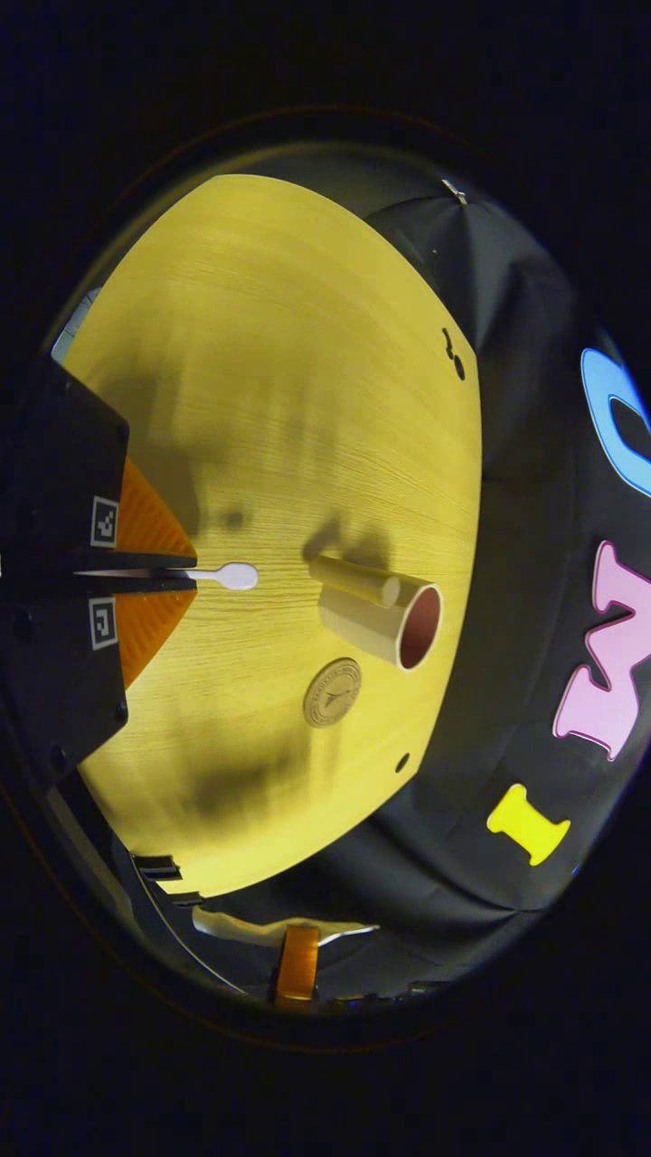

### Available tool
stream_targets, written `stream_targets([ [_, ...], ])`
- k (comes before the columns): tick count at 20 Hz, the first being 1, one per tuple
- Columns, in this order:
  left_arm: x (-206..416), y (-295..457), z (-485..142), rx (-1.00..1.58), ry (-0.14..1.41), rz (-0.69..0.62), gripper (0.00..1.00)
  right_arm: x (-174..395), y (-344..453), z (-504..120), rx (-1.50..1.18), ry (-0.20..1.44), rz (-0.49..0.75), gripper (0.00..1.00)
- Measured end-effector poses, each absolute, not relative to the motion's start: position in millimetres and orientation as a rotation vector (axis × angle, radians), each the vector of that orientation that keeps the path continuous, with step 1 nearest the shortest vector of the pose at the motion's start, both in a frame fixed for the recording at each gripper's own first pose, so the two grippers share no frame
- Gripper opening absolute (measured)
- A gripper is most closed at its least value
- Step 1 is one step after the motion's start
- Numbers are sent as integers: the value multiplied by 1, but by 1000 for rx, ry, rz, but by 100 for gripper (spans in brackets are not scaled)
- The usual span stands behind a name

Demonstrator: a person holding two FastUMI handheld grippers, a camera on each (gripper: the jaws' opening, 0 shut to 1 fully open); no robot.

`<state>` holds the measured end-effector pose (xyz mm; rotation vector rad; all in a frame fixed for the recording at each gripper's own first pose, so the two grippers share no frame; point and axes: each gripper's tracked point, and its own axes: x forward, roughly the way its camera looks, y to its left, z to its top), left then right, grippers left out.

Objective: Put the toothbrush and toothpaste on the desktop into the cup, then pick up the cup and place it on the coaster on the desktop.

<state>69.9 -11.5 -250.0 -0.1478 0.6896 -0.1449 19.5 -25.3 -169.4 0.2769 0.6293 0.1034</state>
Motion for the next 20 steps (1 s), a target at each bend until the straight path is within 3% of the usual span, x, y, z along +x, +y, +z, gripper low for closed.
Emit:
stream_targets([
  [1,69,-11,-241,-155,665,-157,6,22,-21,-167,276,615,113,31],
  [11,63,-6,-161,-186,475,-244,6,58,26,-133,286,485,174,32],
  [20,50,8,-98,-185,366,-279,6,137,76,-73,321,324,250,31],
])
